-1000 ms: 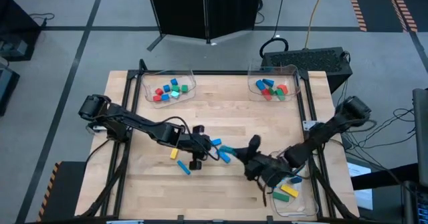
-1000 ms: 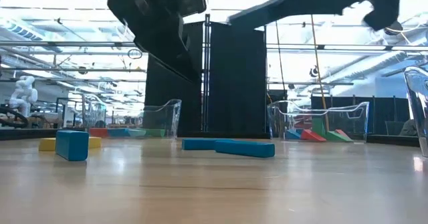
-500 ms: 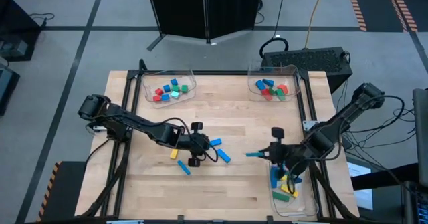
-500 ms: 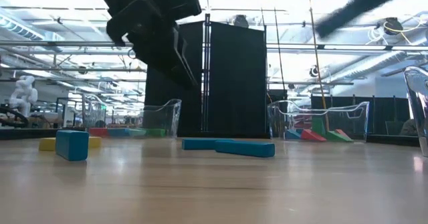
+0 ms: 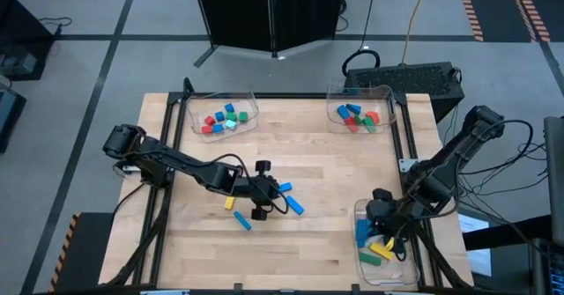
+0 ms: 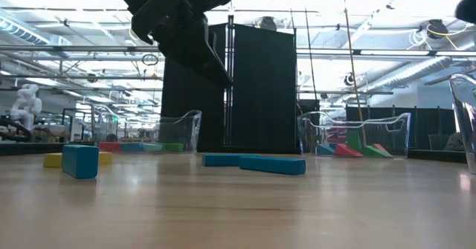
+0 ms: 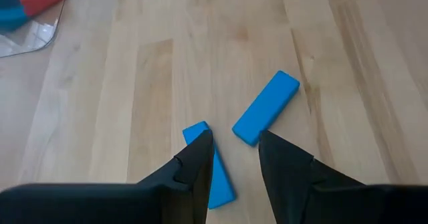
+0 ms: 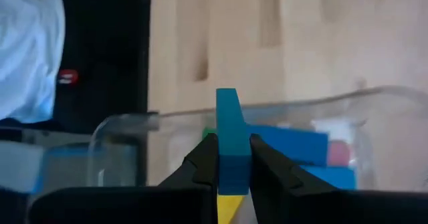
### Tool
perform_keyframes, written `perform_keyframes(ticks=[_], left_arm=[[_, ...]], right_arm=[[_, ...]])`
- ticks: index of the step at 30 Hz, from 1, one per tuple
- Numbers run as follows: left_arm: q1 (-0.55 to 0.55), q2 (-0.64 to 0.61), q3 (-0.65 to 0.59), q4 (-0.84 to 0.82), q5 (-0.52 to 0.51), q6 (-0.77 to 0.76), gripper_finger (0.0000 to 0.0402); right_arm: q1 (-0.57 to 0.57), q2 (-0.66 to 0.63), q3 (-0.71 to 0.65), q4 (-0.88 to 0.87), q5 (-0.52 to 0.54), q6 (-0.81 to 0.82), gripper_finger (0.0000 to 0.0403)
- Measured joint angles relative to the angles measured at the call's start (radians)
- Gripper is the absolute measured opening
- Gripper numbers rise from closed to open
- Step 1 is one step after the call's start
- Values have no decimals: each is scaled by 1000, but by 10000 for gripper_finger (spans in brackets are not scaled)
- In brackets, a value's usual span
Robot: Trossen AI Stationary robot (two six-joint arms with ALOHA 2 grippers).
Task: Sort blocks by size
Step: Put the blue rectangular block into the bottom right transparent bin
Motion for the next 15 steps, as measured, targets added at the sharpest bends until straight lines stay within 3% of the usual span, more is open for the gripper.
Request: perform_keyframes(ticks=[11, 15], left_arm=[[9, 0, 0, -21, -27, 0, 123], [10, 0, 0, -67, -27, 2, 123]], right_arm=[[78, 9, 0, -15, -61, 139, 45], [93, 47, 0, -18, -129, 221, 48]])
